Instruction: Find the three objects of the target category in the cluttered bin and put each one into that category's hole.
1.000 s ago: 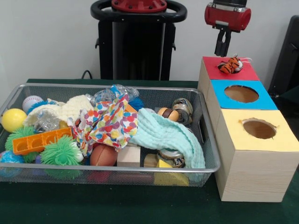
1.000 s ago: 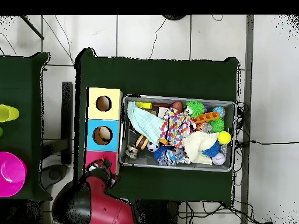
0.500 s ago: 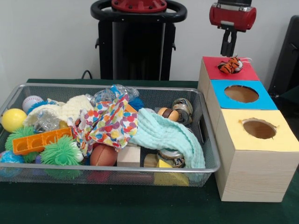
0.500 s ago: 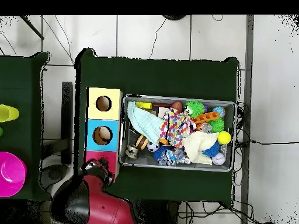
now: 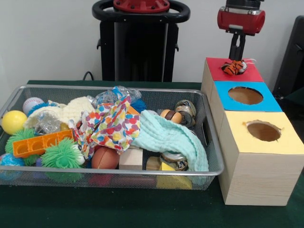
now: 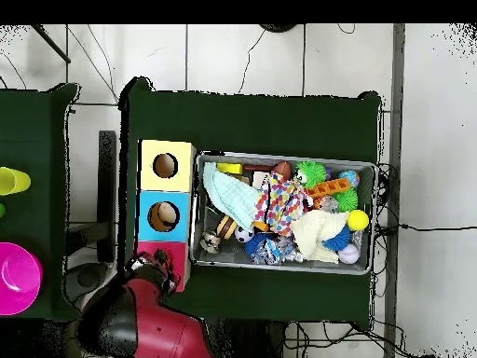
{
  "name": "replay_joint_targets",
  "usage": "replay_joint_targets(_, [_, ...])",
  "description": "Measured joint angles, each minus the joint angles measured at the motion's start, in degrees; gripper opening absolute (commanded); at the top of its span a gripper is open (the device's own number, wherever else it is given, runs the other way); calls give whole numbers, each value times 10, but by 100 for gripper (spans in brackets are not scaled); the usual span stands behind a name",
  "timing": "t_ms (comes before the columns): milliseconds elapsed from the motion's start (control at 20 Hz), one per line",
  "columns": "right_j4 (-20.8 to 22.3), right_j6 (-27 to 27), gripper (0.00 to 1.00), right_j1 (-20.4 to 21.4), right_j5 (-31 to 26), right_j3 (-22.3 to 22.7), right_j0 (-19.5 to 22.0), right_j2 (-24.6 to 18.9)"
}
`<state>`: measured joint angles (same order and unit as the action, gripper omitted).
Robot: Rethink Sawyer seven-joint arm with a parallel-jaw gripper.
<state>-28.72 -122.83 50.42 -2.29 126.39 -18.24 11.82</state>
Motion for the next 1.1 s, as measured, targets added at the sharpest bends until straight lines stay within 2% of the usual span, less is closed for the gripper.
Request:
replay_joint_targets(300, [0, 0, 0, -18, 32, 0, 0, -16])
replay_joint_targets(1100, [0, 0, 0, -24, 37, 3, -1, -19])
